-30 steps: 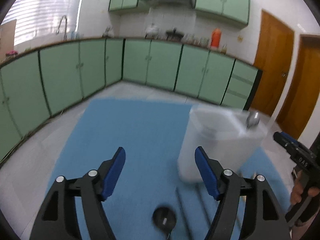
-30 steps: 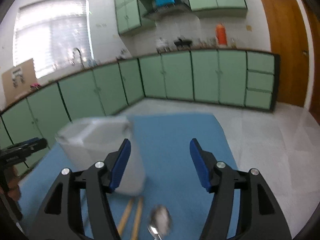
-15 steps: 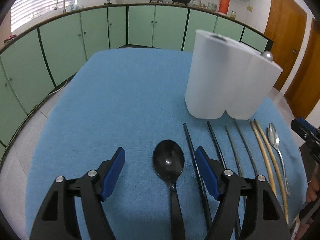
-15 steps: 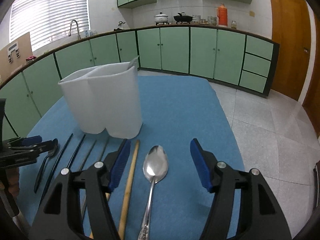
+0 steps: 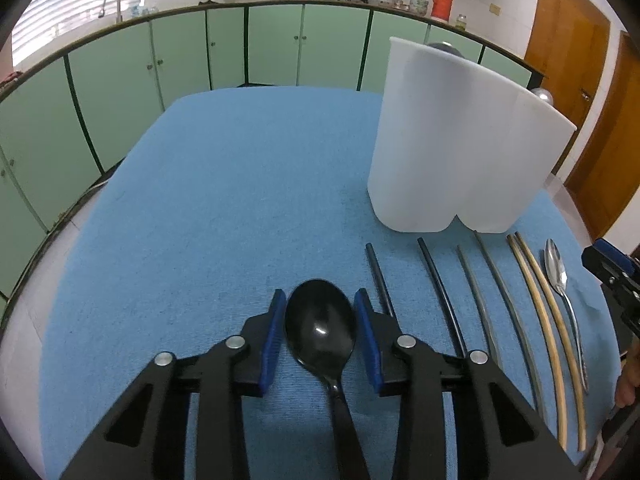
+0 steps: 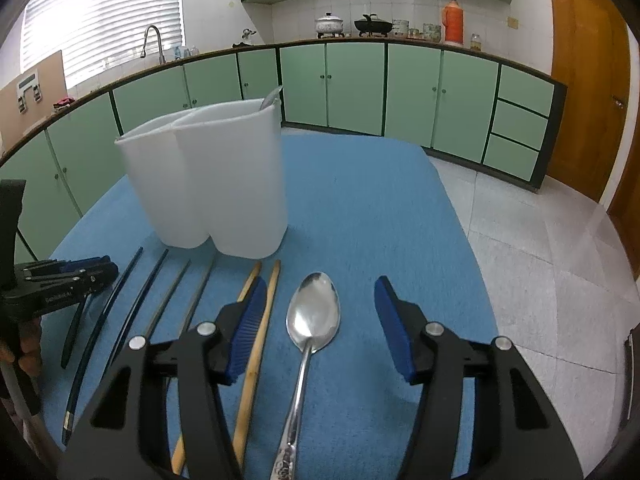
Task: Organize utensils
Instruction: 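Grasp the black plastic spoon with the left tool while the right tool grasps the large silver spoon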
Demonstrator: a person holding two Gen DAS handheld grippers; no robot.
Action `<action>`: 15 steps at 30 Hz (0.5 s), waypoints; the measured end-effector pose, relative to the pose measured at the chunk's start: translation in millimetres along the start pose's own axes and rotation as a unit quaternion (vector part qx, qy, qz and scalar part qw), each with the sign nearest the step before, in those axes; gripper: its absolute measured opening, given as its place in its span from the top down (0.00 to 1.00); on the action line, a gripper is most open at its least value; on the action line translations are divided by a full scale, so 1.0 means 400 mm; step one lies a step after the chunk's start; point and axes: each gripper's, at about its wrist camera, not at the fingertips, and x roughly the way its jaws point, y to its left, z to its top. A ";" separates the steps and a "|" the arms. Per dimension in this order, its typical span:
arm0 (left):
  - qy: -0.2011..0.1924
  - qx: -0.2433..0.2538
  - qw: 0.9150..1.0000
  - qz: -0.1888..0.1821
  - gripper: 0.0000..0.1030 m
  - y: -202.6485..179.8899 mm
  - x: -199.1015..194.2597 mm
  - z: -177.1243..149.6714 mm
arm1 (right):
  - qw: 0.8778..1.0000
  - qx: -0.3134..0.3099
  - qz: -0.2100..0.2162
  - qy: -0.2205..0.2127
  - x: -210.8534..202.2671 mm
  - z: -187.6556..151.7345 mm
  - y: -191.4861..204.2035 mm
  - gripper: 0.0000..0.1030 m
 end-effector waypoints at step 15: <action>-0.045 0.022 0.999 -0.015 0.67 -0.020 -0.057 -0.011 | 0.998 0.005 0.008 0.057 0.071 0.019 0.013 0.58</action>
